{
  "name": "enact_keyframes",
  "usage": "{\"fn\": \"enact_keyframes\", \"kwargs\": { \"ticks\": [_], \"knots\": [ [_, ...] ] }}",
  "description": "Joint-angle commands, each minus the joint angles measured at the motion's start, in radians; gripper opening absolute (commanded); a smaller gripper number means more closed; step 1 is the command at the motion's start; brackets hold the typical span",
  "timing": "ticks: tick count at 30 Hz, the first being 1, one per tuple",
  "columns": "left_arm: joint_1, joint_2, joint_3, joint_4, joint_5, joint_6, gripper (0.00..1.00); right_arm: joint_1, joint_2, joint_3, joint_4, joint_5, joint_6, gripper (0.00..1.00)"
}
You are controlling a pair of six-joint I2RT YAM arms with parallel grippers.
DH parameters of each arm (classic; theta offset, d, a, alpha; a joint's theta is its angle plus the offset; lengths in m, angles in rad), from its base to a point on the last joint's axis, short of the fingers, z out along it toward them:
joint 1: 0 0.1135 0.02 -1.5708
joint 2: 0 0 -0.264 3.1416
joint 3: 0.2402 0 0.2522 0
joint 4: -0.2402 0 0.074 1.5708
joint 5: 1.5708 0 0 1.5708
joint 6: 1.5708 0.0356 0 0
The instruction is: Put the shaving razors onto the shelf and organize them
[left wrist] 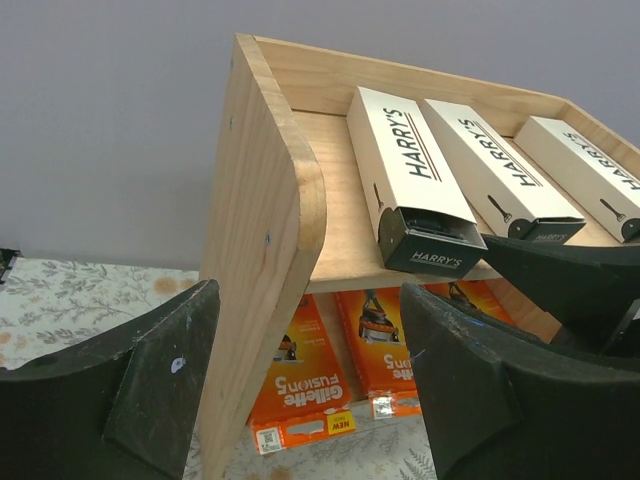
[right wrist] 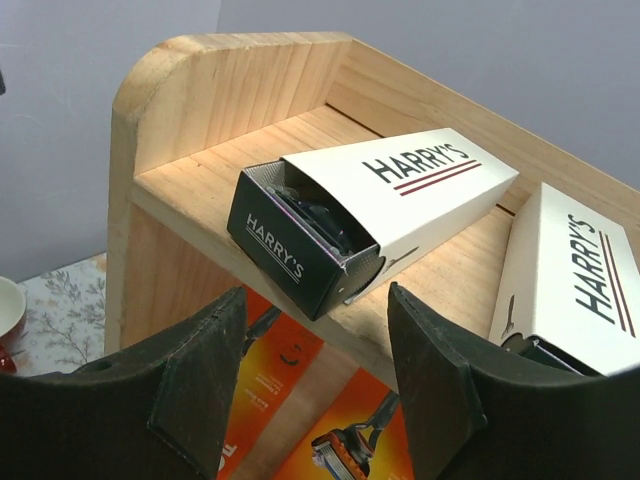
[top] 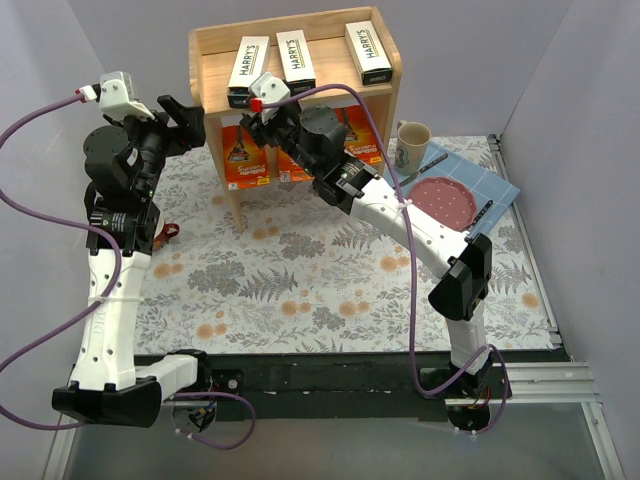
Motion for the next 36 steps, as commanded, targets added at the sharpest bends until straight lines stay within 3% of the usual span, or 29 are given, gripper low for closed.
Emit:
{"fn": "enact_keyframes", "kwargs": {
  "ticks": [1, 15, 36],
  "knots": [
    [0.013, -0.039, -0.019, -0.017, 0.021, -0.011, 0.72, 0.001, 0.003, 0.056, 0.083, 0.035, 0.014, 0.66],
    [0.031, -0.039, -0.033, -0.028, 0.033, -0.023, 0.73, 0.000, -0.067, 0.044, 0.058, -0.039, 0.045, 0.71],
    [0.064, -0.025, -0.018, -0.055, 0.076, -0.045, 0.73, -0.065, 0.054, 0.150, 0.092, 0.027, 0.066, 0.66]
  ]
}}
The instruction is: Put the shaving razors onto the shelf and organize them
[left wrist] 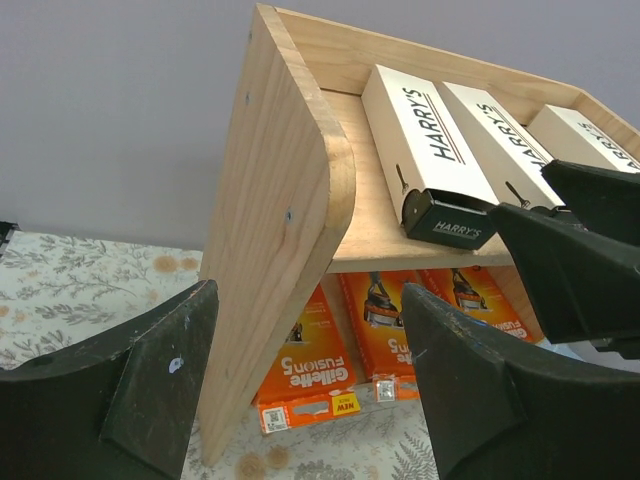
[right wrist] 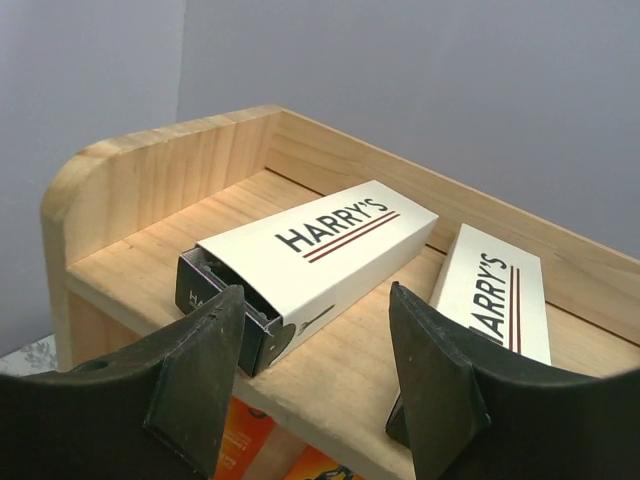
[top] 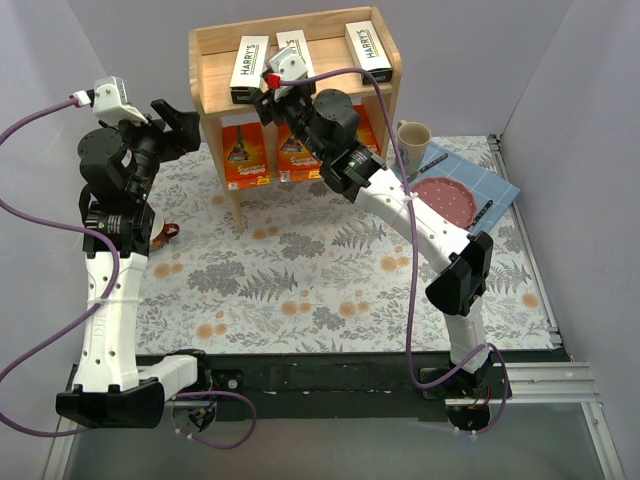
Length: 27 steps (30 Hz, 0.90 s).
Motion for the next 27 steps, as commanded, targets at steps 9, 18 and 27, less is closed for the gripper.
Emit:
{"fn": "enact_keyframes", "kwargs": {
  "ticks": [9, 18, 27],
  "knots": [
    [0.039, 0.002, 0.004, -0.011, 0.051, -0.017, 0.73, -0.024, 0.010, 0.039, 0.046, -0.036, 0.031, 0.66],
    [0.039, 0.045, 0.023, 0.075, 0.226, -0.011, 0.74, -0.042, 0.055, 0.076, 0.019, -0.125, 0.069, 0.74],
    [0.041, 0.062, 0.007, 0.079, 0.235, -0.023, 0.74, -0.062, 0.095, 0.099, -0.003, -0.173, 0.129, 0.78]
  ]
}}
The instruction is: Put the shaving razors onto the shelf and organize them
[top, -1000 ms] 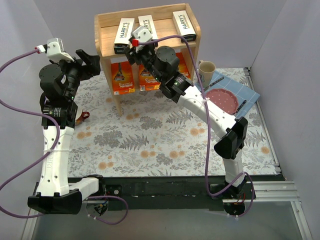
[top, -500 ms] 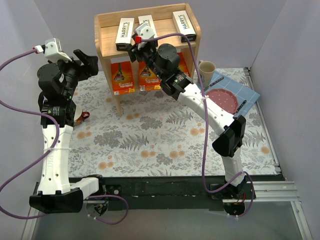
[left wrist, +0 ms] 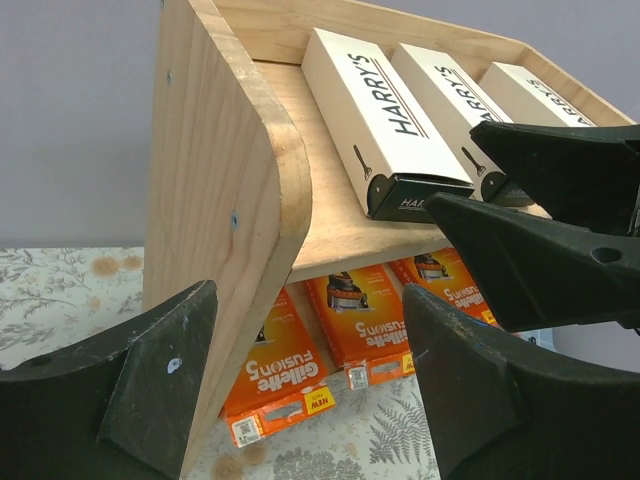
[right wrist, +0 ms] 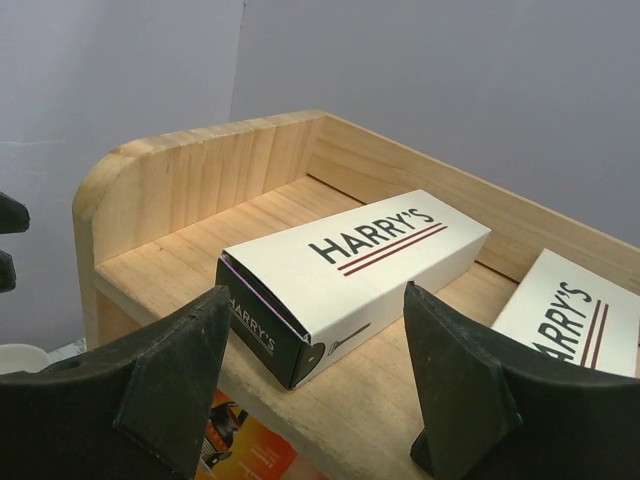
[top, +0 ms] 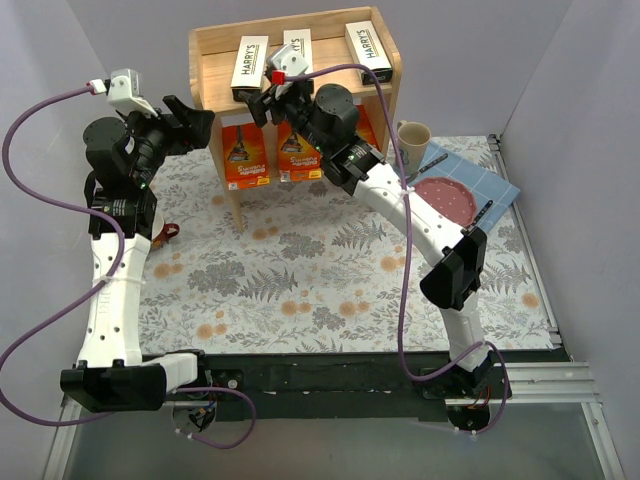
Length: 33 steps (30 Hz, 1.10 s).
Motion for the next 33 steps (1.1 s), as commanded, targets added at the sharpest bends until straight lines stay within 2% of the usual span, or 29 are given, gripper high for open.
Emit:
{"fn": "enact_keyframes", "kwargs": {
  "ticks": [1, 8, 12, 18, 24, 27, 30, 33],
  "knots": [
    [0.001, -0.024, -0.006, 0.025, 0.021, 0.000, 0.74, -0.018, 0.038, 0.047, -0.004, -0.026, 0.056, 0.78],
    [0.001, -0.025, -0.009, 0.019, 0.013, 0.019, 0.74, -0.063, 0.090, 0.077, 0.005, -0.133, 0.110, 0.78],
    [0.003, -0.025, -0.016, 0.017, 0.006, 0.023, 0.74, -0.064, 0.101, 0.080, 0.007, -0.251, 0.109, 0.76],
    [0.003, -0.025, -0.021, 0.016, 0.001, 0.022, 0.74, -0.064, 0.123, 0.089, -0.013, -0.314, 0.110, 0.75],
    [0.003, -0.035, -0.027, 0.011, -0.002, 0.025, 0.75, -0.060, 0.117, 0.092, -0.010, -0.259, 0.135, 0.76],
    [0.001, -0.037, -0.021, 0.063, 0.032, 0.025, 0.74, -0.054, 0.069, 0.057, -0.007, -0.251, 0.145, 0.76],
    [0.001, 0.014, 0.060, 0.095, 0.094, 0.000, 0.73, -0.052, -0.006, 0.011, -0.001, -0.244, 0.150, 0.77],
    [-0.008, 0.092, 0.172, 0.111, 0.084, -0.075, 0.73, -0.055, -0.096, -0.064, -0.012, -0.189, 0.138, 0.78]
  ]
}}
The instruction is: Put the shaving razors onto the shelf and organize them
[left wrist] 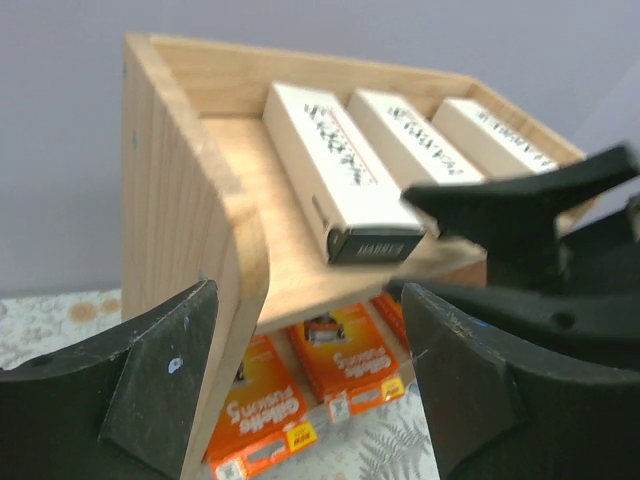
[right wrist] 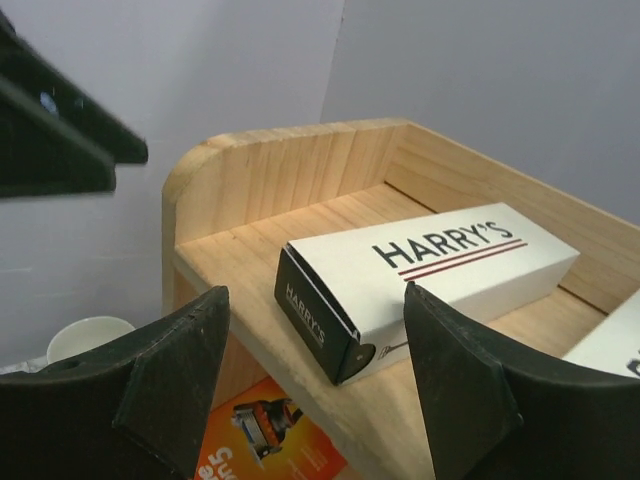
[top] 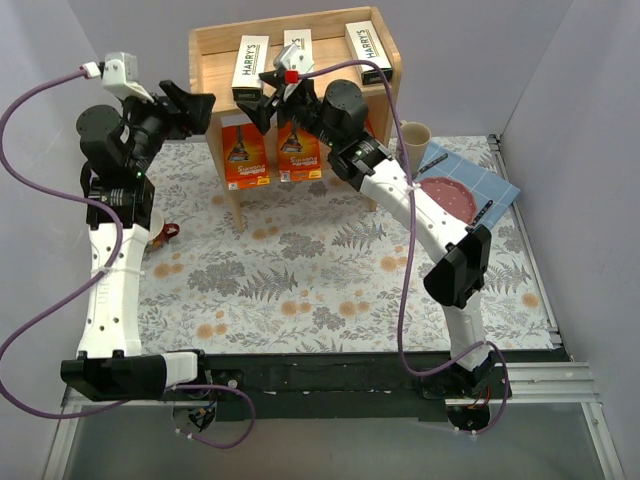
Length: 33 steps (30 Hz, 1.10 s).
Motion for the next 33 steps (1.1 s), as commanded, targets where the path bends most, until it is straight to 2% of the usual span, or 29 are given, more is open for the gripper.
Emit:
{"fn": "enact_keyframes", "kwargs": {
  "ticks": [1, 5, 6, 9, 11, 13, 20, 24, 33],
  "knots": [
    [-0.013, 0.084, 0.168, 0.065, 0.018, -0.078, 0.73, -0.007, -0.145, -0.109, -0.044, 0.098, 0.017, 0.79],
    [-0.161, 0.226, 0.424, 0.023, -0.125, 0.043, 0.79, -0.029, -0.281, -0.224, -0.073, 0.167, -0.017, 0.81],
    [-0.207, 0.292, 0.467, -0.001, -0.181, 0.063, 0.79, -0.035, -0.300, -0.251, -0.084, 0.192, -0.025, 0.82],
    [-0.285, 0.396, 0.605, -0.030, -0.232, 0.140, 0.81, -0.067, -0.367, -0.350, -0.090, 0.210, -0.038, 0.82],
    [-0.335, 0.430, 0.633, -0.037, -0.344, 0.212, 0.82, -0.088, -0.406, -0.403, -0.093, 0.209, -0.042, 0.82],
    [-0.390, 0.461, 0.640, -0.049, -0.477, 0.232, 0.82, -0.108, -0.438, -0.422, -0.107, 0.201, -0.037, 0.82],
    [-0.533, 0.463, 0.549, -0.006, -0.775, 0.385, 0.81, -0.176, -0.534, -0.537, -0.125, 0.166, -0.002, 0.82],
    [-0.545, 0.452, 0.526, -0.009, -0.811, 0.419, 0.80, -0.223, -0.574, -0.606, -0.134, 0.131, 0.038, 0.82],
    [-0.545, 0.378, 0.488, 0.014, -0.819, 0.448, 0.80, -0.291, -0.599, -0.647, -0.148, 0.077, 0.107, 0.82]
  ]
}}
